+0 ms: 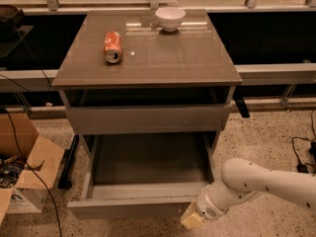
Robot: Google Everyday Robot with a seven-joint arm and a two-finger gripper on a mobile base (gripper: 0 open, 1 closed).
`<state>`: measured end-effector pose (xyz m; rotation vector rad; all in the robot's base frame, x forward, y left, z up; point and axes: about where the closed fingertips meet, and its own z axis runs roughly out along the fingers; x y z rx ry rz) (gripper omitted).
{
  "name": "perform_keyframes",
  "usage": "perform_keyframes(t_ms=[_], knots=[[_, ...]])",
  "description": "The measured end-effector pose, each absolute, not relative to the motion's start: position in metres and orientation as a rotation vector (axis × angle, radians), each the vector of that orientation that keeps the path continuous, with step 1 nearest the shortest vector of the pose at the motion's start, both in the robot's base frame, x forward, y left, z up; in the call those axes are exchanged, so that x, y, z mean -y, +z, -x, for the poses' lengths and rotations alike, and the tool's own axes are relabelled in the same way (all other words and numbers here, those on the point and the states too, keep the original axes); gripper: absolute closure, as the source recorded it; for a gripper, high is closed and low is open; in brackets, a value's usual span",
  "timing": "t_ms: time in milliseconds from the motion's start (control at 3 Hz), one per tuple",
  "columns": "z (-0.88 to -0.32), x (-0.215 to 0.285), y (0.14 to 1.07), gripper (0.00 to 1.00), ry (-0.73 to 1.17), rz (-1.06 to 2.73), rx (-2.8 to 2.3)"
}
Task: Close middle drawer
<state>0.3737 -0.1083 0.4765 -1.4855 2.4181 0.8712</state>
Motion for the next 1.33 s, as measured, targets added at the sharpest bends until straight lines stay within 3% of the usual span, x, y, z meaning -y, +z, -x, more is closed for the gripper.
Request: perform_keyframes(t_ms=[667,1000,1333], knots=[[-0.406,0.105,0.403,1.0,0.897,1.339,-2.444],[-0.446,0.098,0.389,1.0,0.885,1.32,-2.402],[-0.446,0.098,0.389,1.0,0.885,1.32,-2.402]])
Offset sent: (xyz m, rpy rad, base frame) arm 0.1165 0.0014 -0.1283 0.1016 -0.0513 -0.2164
